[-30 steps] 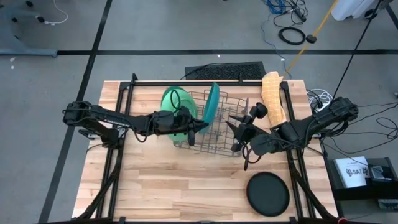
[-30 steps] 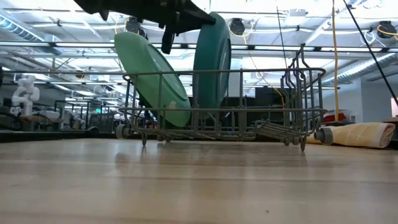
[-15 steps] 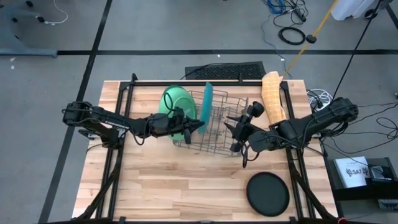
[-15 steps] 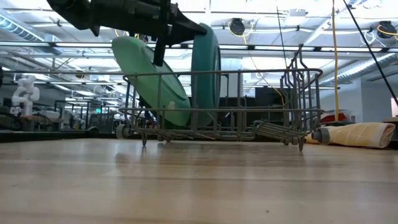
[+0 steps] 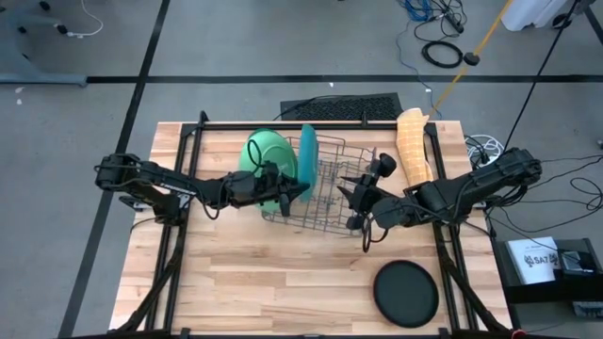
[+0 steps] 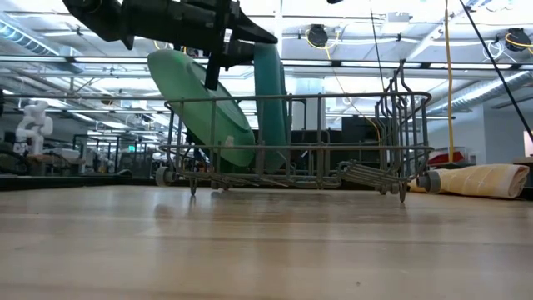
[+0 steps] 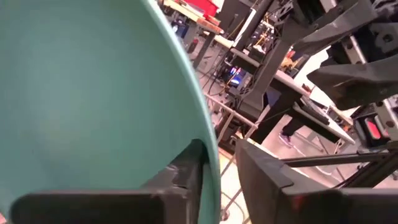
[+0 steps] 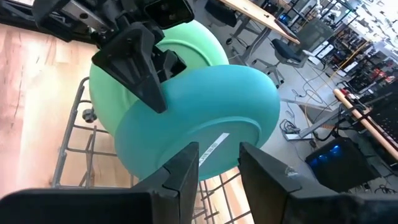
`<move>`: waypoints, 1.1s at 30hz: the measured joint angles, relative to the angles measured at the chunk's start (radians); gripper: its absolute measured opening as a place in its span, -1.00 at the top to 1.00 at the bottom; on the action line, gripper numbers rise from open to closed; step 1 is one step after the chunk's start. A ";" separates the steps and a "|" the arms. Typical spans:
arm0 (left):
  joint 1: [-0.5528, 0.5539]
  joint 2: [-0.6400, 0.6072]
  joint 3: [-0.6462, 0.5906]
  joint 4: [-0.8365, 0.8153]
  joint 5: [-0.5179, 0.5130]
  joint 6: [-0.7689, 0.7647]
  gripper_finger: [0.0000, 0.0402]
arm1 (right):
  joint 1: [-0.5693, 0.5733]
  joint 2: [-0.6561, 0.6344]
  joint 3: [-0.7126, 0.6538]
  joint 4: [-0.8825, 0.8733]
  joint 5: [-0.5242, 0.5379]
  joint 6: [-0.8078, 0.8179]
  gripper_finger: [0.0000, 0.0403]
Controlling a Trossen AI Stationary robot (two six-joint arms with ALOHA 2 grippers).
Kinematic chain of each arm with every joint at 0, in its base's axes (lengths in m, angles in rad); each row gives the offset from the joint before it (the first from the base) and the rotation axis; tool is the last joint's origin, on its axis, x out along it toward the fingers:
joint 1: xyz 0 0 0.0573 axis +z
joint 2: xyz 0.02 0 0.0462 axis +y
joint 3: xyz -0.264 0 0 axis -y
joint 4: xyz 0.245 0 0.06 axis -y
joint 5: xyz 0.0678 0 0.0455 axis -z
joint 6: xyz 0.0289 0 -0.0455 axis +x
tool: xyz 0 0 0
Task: Sort dishes
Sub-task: Put the blue plate into the dish rack
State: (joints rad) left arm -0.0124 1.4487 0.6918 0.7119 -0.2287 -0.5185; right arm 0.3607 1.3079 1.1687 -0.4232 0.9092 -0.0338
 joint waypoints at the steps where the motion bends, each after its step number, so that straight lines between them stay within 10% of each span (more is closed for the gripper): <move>1: 0.000 0.000 0.000 0.007 0.000 0.000 0.48 | 0.000 0.000 0.000 0.000 0.000 0.000 0.46; 20: -0.002 -0.015 0.055 0.010 0.038 0.035 0.32 | -0.047 0.006 0.000 -0.002 -0.053 0.048 0.46; 33: -0.003 -0.059 0.056 -0.054 0.018 0.061 0.32 | -0.265 0.248 0.000 0.134 -0.113 -0.013 0.46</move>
State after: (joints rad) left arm -0.0154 1.3895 0.7483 0.6574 -0.2109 -0.4580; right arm 0.0954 1.5554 1.1687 -0.2888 0.7966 -0.0469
